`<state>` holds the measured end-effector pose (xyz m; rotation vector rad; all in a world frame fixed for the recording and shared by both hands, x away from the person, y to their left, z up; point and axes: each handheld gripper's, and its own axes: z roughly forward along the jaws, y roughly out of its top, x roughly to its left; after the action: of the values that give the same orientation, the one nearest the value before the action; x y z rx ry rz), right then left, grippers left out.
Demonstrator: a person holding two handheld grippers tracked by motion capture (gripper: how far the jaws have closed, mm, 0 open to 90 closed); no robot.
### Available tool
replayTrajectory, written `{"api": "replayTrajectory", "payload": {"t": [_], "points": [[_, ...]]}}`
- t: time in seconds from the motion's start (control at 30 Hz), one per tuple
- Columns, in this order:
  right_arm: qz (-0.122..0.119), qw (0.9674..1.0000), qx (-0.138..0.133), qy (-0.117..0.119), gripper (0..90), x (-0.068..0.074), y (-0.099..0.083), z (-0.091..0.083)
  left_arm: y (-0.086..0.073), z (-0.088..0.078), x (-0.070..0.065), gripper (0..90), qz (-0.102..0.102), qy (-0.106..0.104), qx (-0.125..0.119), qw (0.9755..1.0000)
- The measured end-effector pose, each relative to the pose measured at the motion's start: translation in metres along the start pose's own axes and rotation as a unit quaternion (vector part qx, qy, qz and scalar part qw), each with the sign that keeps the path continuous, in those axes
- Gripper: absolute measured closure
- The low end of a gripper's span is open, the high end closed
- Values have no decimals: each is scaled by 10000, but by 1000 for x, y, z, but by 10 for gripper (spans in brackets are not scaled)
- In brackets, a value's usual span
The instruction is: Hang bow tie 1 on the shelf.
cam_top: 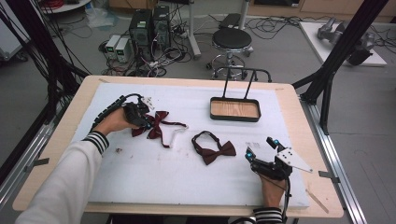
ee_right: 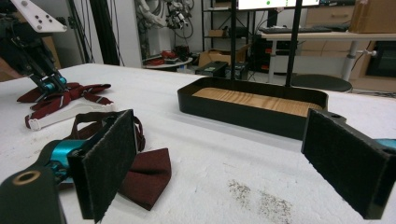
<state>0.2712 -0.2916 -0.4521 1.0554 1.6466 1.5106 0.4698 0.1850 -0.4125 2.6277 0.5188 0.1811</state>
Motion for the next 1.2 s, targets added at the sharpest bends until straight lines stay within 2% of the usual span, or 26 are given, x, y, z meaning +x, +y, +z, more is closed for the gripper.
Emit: {"api": "replayTrajectory", "payload": {"t": [0.17, 0.3, 0.6, 0.7, 0.9, 0.97, 1.1, 1.2], "points": [[7, 10000, 6, -4, 97, 0, 0, 0, 0, -7, -1, 856, 8, 148, -230, 9996], [7, 10000, 6, -4, 97, 0, 0, 0, -1, -12, 0, 857, -78, 264, -372, 9989], [-37, 10000, 82, -36, 98, 0, 1, 2, -1, -24, -4, 856, -206, 314, -800, 9961], [-53, 9999, 87, -44, 98, 1, 1, 2, -1, -29, -7, 856, -329, 349, -1115, 9926], [-86, 9999, 121, -67, 98, 2, 1, 3, 0, -35, -15, 856, -334, 469, -1349, 9892], [-93, 9998, 145, -68, 98, 1, 1, 3, 1, -39, -18, 856, -294, 512, -1362, 9889], [-35, 9999, 147, -67, 97, 1, 1, 3, 3, -47, -23, 856, -271, 566, -1545, 9860], [-32, 9999, 145, -70, 97, 1, 1, 3, 4, -52, -26, 856, -247, 601, -1603, 9849]]}}
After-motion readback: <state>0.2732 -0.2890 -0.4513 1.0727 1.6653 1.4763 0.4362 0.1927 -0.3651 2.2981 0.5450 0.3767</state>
